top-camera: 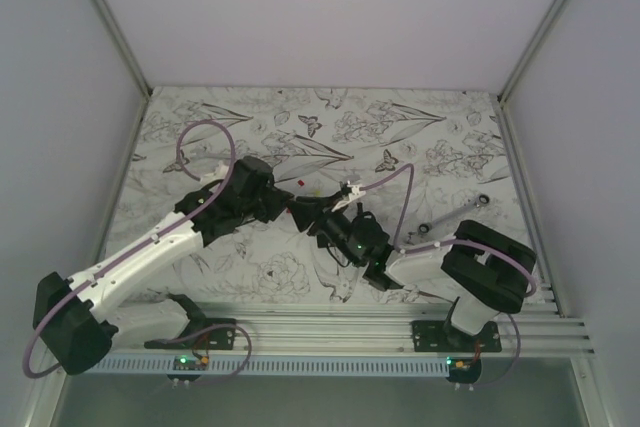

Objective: Snap on the fuse box
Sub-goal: Pick up the fuse from the center of the board.

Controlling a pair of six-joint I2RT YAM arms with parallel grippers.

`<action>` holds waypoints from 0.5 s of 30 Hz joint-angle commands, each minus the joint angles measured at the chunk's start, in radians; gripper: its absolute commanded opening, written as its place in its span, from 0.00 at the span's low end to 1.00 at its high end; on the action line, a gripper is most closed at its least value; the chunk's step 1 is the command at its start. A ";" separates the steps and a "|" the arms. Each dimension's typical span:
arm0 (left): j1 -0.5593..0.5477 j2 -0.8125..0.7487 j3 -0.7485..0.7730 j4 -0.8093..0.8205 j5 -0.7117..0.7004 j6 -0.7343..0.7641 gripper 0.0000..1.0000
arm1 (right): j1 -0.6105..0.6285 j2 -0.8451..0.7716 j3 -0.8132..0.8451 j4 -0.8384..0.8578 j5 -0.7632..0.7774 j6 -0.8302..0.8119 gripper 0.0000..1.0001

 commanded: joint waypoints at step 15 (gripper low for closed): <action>-0.038 -0.033 -0.039 0.056 -0.007 -0.066 0.14 | 0.015 0.067 0.043 0.081 0.079 0.031 0.23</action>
